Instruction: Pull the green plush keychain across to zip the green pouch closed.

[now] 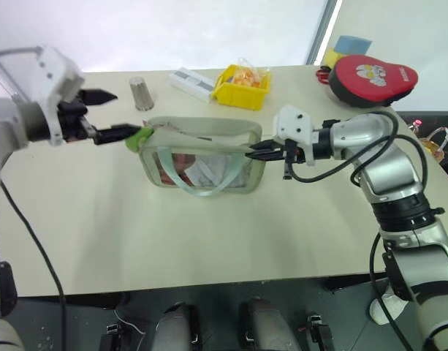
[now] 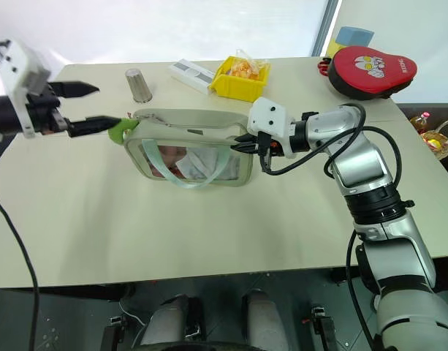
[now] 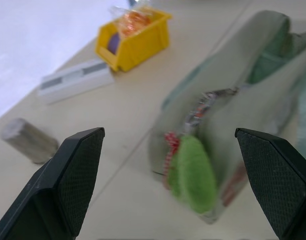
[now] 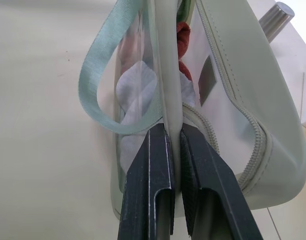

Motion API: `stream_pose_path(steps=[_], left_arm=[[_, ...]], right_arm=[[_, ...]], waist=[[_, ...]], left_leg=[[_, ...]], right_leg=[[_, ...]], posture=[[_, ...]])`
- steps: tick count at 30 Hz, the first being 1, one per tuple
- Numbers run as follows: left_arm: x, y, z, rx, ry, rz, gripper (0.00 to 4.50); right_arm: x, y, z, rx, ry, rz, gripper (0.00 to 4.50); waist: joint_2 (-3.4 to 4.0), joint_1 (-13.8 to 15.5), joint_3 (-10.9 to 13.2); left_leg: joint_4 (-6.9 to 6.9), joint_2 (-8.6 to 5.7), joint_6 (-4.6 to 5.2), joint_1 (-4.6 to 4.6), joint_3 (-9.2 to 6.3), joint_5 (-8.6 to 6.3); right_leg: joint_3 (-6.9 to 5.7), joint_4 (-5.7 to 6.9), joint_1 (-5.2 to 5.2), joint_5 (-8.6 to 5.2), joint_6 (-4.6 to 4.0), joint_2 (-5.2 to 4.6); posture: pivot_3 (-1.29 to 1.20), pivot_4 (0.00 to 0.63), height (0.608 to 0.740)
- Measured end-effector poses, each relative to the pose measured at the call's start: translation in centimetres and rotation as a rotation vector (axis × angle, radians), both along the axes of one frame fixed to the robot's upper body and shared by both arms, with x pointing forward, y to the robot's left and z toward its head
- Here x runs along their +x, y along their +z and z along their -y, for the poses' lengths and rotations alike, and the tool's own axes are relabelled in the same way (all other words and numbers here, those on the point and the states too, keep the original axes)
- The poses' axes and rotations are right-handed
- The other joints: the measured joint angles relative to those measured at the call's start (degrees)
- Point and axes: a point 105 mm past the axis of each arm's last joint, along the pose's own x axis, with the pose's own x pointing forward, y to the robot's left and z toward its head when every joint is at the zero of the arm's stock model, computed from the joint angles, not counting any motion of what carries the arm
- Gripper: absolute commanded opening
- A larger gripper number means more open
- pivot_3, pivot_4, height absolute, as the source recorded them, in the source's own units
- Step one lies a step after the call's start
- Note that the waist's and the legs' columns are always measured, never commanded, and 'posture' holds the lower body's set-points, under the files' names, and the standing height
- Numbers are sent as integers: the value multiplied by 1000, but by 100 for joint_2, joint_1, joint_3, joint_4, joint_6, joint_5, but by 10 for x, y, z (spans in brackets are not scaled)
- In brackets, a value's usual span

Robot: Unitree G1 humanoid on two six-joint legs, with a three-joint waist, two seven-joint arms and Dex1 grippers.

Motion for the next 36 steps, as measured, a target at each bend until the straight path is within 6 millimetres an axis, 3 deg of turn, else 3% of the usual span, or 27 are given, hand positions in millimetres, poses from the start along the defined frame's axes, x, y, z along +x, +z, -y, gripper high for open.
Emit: stream_pose_path(steps=[6,7,9,15,17,25,28,32,36], left_arm=[[7,-25,-14,-2,80,-51,4500],[8,-26,-15,-5,83,-50,4245],[10,-28,-14,-20,83,-50,3667],[21,-29,-10,-62,84,-38,547],[22,-27,-10,-56,83,-31,29],[24,9,-8,-42,52,44,29],[24,27,13,-37,-13,102,29],[17,18,47,17,-137,98,29],[16,-2,60,91,-175,82,29]], right_arm=[[2,0,-1,3,-5,1,21],[2,0,-1,4,-5,0,5],[2,0,-2,7,-3,-1,0],[3,1,-2,8,-9,3,0],[3,1,-2,8,-9,3,0],[3,1,-2,10,-19,4,0],[4,1,-2,13,-24,7,0],[4,1,-3,18,-26,9,0],[6,1,-3,24,-36,12,0]], waist=[[0,6,0],[0,8,0],[0,8,0],[0,9,0],[0,10,0],[-1,21,-1],[-1,26,0],[0,10,0],[0,15,0]], left_leg=[[1,-1,0,0,1,0],[1,-1,0,0,1,0],[1,-1,0,0,1,0],[1,-1,0,0,1,0],[1,-1,0,0,1,0],[2,-2,0,-1,2,0],[3,-4,0,-1,2,0],[3,-2,0,-1,1,0],[5,-2,0,0,1,0]], right_leg=[[0,0,0,0,0,0],[0,0,0,0,0,0],[0,-1,0,0,0,0],[0,0,1,0,0,0],[0,-1,1,0,0,0],[0,-1,2,0,0,1],[0,-1,3,0,0,-1],[1,0,3,0,0,1],[2,1,2,0,0,1]], posture=[[0,150,740],[0,150,740],[0,150,740],[0,150,740],[0,150,740],[0,150,740],[0,150,740],[0,150,740],[0,150,740]])
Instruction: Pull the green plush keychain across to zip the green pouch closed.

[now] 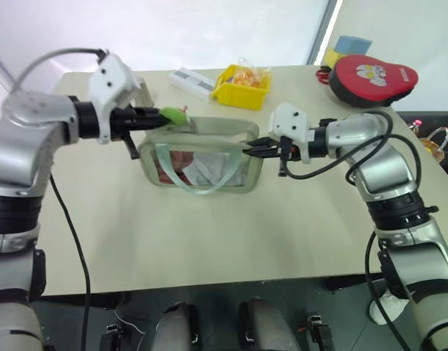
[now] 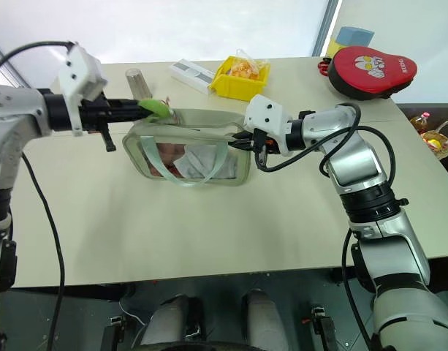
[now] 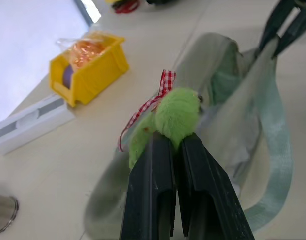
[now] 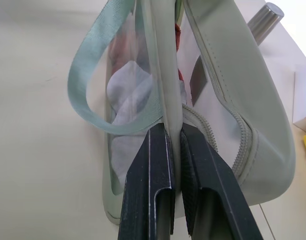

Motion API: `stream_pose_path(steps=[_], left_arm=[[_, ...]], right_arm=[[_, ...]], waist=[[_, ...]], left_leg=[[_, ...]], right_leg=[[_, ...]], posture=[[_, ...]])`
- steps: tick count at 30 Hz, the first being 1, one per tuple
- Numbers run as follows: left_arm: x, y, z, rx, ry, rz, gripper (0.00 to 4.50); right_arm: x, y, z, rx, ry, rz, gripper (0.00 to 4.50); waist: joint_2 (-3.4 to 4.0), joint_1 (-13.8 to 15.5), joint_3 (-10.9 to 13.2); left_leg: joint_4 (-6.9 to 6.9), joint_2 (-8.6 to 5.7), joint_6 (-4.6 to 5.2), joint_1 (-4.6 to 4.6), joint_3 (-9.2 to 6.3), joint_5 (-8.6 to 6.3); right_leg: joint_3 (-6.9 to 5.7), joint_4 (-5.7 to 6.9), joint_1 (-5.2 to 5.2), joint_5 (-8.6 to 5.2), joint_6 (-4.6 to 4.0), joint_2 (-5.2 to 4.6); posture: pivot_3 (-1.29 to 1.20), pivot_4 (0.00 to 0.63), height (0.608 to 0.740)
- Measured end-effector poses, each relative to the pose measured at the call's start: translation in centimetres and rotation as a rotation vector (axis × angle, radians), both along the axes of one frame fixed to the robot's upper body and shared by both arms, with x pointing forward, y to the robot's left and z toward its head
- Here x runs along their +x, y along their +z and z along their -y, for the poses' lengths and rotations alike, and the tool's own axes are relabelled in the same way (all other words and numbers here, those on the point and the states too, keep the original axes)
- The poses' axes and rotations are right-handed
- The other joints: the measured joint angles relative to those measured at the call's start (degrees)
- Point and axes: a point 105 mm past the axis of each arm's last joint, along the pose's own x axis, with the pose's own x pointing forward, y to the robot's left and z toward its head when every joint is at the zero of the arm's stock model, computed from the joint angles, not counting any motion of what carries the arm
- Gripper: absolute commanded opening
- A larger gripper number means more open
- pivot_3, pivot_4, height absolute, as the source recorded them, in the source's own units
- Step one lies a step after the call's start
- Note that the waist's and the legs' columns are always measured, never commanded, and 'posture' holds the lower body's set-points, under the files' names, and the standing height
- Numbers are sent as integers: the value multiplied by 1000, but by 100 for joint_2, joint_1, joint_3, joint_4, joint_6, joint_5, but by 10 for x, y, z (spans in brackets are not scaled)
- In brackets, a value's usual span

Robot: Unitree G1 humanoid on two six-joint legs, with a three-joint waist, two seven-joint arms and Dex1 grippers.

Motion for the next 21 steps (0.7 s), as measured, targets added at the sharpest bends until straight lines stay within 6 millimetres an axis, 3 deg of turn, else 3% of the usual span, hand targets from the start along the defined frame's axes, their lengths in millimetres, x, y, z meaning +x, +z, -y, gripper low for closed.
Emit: stream_pose_path(steps=[3,9,13,17,21], left_arm=[[1,-7,5,15,-17,-3,1061],[0,-8,5,44,-25,4,3982],[-3,-3,-9,73,9,-7,3982],[-10,14,-44,66,120,18,3982],[-12,-13,-70,44,207,-63,3982]], right_arm=[[1,0,0,3,-8,3,0],[1,-1,1,7,-15,3,0],[1,-1,1,8,-15,3,0],[1,-1,1,8,-10,7,0],[3,-2,3,7,-17,4,0]], waist=[[0,5,0],[0,0,0],[0,-2,0],[0,-12,0],[1,9,-2]], left_leg=[[2,0,0,-1,0,0],[1,0,0,-1,0,0],[1,0,0,-1,-1,0],[-2,1,0,0,0,0],[2,2,1,1,-1,0]], right_leg=[[0,-1,0,0,0,0],[0,-1,0,0,0,1],[0,-1,0,0,0,1],[1,-1,-2,0,0,1],[0,-1,2,0,0,-1]], posture=[[0,150,740],[0,150,740],[0,150,740],[0,150,740],[0,150,740]])
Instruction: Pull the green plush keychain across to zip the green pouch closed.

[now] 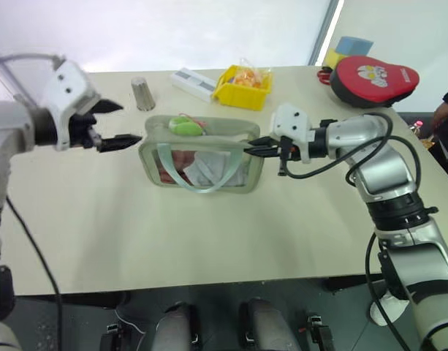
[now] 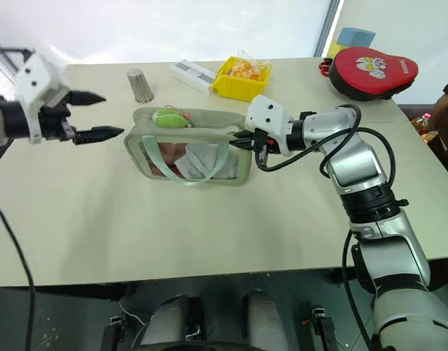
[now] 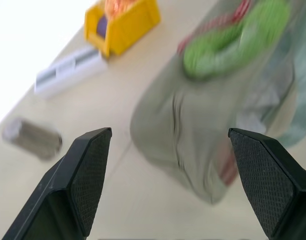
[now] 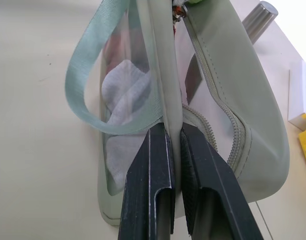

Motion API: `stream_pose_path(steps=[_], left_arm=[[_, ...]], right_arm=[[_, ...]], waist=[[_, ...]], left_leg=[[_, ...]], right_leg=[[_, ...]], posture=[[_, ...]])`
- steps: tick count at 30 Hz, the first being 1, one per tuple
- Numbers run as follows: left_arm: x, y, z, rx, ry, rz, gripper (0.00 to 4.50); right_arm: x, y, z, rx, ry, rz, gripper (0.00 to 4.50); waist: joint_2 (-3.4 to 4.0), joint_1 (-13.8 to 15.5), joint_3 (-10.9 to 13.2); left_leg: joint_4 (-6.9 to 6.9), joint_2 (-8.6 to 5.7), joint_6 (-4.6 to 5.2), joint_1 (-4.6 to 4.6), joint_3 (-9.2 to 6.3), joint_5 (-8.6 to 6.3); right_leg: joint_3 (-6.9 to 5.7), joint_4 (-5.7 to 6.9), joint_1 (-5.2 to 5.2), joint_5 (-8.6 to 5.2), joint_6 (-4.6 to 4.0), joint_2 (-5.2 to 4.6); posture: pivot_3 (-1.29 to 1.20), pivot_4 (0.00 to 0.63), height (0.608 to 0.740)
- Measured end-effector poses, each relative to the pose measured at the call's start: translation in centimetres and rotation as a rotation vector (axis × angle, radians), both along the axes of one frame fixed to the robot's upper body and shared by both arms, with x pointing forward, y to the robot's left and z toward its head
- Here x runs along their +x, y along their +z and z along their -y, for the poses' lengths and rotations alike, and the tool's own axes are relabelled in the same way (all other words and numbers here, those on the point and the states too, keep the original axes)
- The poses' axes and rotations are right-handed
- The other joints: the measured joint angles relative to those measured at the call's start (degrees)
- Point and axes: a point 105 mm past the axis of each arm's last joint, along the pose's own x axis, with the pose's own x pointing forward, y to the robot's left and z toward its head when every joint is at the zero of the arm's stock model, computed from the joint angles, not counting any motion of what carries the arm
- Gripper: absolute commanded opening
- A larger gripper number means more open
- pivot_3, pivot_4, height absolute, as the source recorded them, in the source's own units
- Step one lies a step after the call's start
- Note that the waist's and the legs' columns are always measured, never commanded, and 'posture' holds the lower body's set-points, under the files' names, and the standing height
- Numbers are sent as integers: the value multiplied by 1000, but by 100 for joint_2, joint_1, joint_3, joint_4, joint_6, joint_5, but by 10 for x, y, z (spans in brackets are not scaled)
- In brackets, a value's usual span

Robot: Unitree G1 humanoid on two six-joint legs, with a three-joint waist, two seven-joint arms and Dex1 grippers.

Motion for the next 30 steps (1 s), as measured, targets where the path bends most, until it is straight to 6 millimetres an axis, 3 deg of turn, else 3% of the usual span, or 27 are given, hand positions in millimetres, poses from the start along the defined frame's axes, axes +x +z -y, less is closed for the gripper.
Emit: stream_pose_path(steps=[3,7,8,11,16,20,23,26,30], left_arm=[[3,-22,2,-44,11,-42,3982],[13,-31,10,-110,30,-30,3982],[15,-33,12,-123,28,-27,3753],[15,-35,15,-122,17,-30,2756],[15,-41,14,-125,14,-56,106],[14,-42,15,-128,8,-60,17],[14,-42,16,-144,4,-78,0],[11,-42,18,-152,-11,-94,0],[9,-41,18,-145,-16,-102,0]], right_arm=[[1,1,0,0,2,-2,0],[1,1,-1,-2,10,-5,0],[0,0,-2,-3,13,-6,0],[0,0,-3,-1,18,-8,0],[1,0,-3,3,9,-12,0],[1,0,-3,9,-2,-23,0],[0,0,-2,16,1,-43,1157],[0,3,3,-1,3,-50,2620],[0,35,5,18,20,-14,2620]], waist=[[-2,13,0],[-2,11,0],[-3,3,0],[-2,-14,0],[-3,-8,0],[-3,-3,0],[-2,0,0],[-2,5,0],[-2,4,1]], left_leg=[[1,-1,3,-1,0,-2],[0,-1,3,-1,0,-2],[0,-1,3,-1,0,-2],[0,-1,3,-1,1,-2],[0,-1,3,-1,1,-2],[0,-1,3,-1,0,-2],[0,-2,3,-1,0,-2],[0,-2,3,-2,0,-2],[-3,-2,3,-2,0,-2]], right_leg=[[0,-1,1,0,0,-3],[0,0,1,0,0,-1],[0,0,1,0,0,-1],[0,0,0,0,0,-1],[0,0,0,0,0,-2],[0,0,0,0,0,-1],[0,0,0,0,0,-2],[0,0,0,0,0,-2],[0,0,-2,0,0,-2]], posture=[[0,150,740],[0,150,740],[0,150,740],[0,150,740],[0,150,740],[0,150,740],[0,150,740],[0,150,740],[0,150,740]])
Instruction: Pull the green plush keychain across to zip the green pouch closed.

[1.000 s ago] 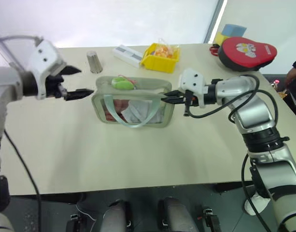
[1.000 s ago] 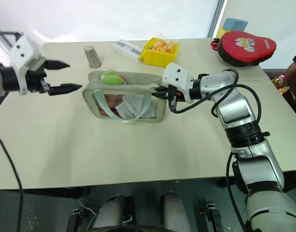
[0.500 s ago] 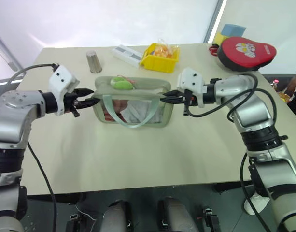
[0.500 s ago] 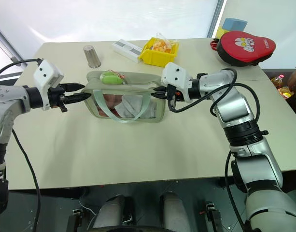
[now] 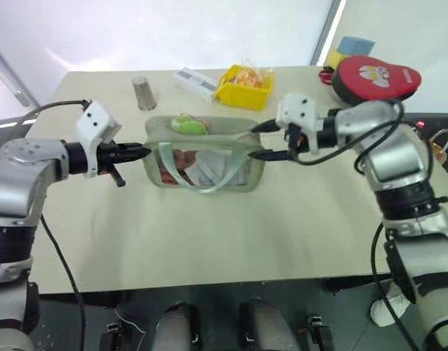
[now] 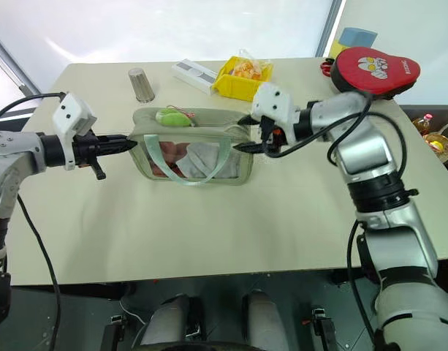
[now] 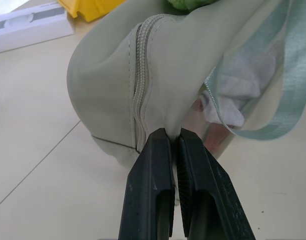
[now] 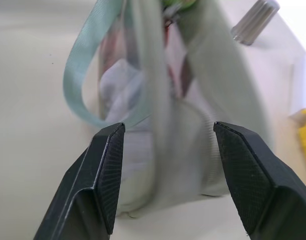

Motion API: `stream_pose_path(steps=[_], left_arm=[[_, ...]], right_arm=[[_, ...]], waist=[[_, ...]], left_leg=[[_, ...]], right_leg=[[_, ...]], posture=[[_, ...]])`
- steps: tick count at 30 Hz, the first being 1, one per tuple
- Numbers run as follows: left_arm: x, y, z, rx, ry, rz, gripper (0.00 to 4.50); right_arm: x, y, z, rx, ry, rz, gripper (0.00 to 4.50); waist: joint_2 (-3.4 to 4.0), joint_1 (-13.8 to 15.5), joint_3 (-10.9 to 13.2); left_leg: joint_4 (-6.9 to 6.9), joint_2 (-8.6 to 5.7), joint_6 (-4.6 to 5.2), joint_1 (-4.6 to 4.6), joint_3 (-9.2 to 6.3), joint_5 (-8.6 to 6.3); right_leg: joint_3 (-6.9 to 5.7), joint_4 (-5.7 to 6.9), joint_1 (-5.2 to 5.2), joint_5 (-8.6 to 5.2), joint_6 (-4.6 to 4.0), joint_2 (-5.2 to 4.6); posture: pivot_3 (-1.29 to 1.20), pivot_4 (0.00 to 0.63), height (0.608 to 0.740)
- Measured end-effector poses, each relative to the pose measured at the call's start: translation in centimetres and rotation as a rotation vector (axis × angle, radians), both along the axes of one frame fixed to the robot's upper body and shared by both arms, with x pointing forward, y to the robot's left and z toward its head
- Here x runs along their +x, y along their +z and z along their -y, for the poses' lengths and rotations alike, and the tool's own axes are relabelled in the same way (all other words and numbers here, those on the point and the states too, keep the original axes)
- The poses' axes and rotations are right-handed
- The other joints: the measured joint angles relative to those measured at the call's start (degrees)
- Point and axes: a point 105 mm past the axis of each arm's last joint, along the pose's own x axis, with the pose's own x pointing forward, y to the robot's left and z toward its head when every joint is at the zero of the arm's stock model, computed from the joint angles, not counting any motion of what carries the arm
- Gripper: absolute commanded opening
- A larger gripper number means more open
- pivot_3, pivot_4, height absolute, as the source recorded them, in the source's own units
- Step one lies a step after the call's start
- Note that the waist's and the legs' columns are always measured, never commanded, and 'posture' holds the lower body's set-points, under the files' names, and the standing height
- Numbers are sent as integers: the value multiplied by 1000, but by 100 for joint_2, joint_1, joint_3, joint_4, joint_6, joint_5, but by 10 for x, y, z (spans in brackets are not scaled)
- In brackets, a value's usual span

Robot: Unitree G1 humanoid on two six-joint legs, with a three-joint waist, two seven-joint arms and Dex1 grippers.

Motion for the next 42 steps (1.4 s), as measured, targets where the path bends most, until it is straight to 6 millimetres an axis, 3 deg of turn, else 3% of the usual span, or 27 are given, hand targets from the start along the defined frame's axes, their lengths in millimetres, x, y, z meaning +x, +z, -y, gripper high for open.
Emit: stream_pose_path(steps=[3,5,9,17,20,23,28,32,35,38,42], left_arm=[[-1,1,1,1,-3,-1,0],[-2,2,3,4,-11,4,0],[-2,1,3,3,-10,-3,0],[-5,2,5,20,-13,8,0],[-5,1,4,23,-6,7,0],[-6,0,4,27,-8,8,0],[-6,1,4,28,-7,14,0],[-5,1,5,27,-11,19,0],[-5,0,6,26,-15,22,0],[-6,-1,4,25,-13,27,0],[-6,-2,5,16,-11,35,0]], right_arm=[[-4,31,-27,150,57,12,2620],[-8,38,-52,218,105,5,2620],[-7,19,-85,201,140,-6,2620],[11,7,-95,217,101,-1,2620],[14,5,-95,215,101,4,1720],[13,5,-97,212,115,0,161],[12,4,-94,199,129,-2,32],[15,8,-75,167,95,-4,32],[22,25,-31,119,-11,48,32],[28,47,29,57,-188,135,32],[27,53,69,-15,-309,198,32]], waist=[[0,-39,0],[0,-30,0],[0,9,0],[-1,-7,0],[-1,-14,0],[-1,-15,0],[-1,-13,0],[0,4,0],[-1,33,1],[-1,36,1],[-1,-19,1]], left_leg=[[0,5,-1,2,0,0],[0,7,-1,1,0,0],[6,0,4,-12,-1,-2],[11,-2,9,-15,-3,-6],[11,-1,9,-15,-3,-6],[10,-1,9,-15,-3,-6],[11,-1,9,-15,-3,-6],[11,-1,9,-17,-6,-6],[11,-3,13,-21,-7,-8],[9,-4,14,-20,-7,-9],[7,-3,14,-14,-3,-8]], right_leg=[[1,2,-1,0,0,5],[0,4,-2,0,0,6],[0,3,-6,0,0,-6],[0,2,-6,1,0,-7],[-1,2,-6,1,0,-7],[-1,2,-6,1,0,-7],[-1,2,-6,1,0,-7],[-1,2,-6,1,0,-10],[-1,-4,-6,1,0,-13],[0,-7,-6,0,0,-14],[1,-7,-6,1,0,-6]], posture=[[0,150,740],[0,150,740],[0,150,740],[0,150,740],[0,150,740],[0,150,740],[0,150,740],[0,150,740],[0,150,740],[0,150,740],[0,150,740]])
